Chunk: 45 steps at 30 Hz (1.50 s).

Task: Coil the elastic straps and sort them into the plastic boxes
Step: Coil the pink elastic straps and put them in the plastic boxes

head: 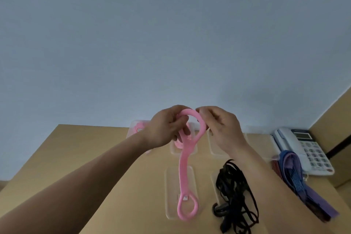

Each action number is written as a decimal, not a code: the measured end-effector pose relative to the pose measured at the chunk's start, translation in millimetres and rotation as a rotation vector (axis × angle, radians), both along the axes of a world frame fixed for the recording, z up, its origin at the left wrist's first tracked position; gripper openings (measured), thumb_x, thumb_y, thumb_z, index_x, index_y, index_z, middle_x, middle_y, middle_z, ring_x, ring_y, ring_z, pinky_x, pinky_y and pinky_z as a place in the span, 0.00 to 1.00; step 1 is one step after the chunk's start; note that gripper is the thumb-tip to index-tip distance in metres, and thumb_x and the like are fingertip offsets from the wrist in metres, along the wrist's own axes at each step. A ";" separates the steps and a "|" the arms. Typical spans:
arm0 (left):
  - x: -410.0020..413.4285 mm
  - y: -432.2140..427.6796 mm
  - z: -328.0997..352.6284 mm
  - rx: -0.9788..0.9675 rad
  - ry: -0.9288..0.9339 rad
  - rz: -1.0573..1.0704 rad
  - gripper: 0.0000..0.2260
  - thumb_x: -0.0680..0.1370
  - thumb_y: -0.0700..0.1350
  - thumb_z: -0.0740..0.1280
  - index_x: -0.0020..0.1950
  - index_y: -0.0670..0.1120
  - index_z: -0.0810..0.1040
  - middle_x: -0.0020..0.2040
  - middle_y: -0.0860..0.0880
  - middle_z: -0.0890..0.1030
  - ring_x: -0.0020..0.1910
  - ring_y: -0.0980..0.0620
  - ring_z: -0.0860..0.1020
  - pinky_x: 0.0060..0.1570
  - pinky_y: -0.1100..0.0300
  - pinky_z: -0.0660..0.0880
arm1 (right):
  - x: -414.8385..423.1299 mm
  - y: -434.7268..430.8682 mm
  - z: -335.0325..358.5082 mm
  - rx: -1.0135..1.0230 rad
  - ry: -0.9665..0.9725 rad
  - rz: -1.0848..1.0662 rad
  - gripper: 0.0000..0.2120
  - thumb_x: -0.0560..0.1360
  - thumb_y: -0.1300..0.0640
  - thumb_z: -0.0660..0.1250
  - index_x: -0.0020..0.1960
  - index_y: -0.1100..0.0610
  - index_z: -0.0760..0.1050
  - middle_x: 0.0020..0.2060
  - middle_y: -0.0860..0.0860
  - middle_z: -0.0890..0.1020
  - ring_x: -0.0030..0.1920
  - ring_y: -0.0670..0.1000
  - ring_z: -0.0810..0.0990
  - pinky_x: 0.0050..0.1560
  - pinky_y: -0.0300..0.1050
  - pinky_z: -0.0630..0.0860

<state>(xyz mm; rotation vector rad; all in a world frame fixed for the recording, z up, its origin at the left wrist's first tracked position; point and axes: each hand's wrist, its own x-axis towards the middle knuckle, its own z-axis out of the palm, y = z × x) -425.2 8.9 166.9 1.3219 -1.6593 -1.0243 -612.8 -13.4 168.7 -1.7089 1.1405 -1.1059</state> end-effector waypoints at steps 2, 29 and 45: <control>-2.5 -0.6 10.7 0.032 0.028 -0.007 0.08 0.83 0.42 0.60 0.57 0.49 0.78 0.39 0.47 0.86 0.34 0.49 0.83 0.33 0.61 0.77 | -1.8 -0.7 7.7 -0.039 -0.025 0.039 0.07 0.79 0.50 0.66 0.45 0.46 0.82 0.39 0.46 0.84 0.33 0.41 0.78 0.35 0.31 0.72; 19.0 -3.5 42.2 0.043 0.117 -0.118 0.04 0.78 0.40 0.70 0.52 0.42 0.81 0.47 0.39 0.84 0.45 0.33 0.81 0.45 0.47 0.81 | -2.8 -2.2 29.2 0.056 -0.072 0.157 0.14 0.80 0.51 0.64 0.45 0.59 0.82 0.36 0.53 0.85 0.27 0.47 0.75 0.32 0.41 0.74; 9.8 -3.5 38.8 0.379 0.274 -0.126 0.09 0.78 0.43 0.69 0.55 0.39 0.75 0.44 0.36 0.84 0.42 0.39 0.84 0.38 0.55 0.81 | -3.1 -3.4 12.3 -0.364 0.130 0.027 0.10 0.74 0.63 0.73 0.45 0.47 0.80 0.37 0.42 0.81 0.35 0.43 0.77 0.37 0.30 0.72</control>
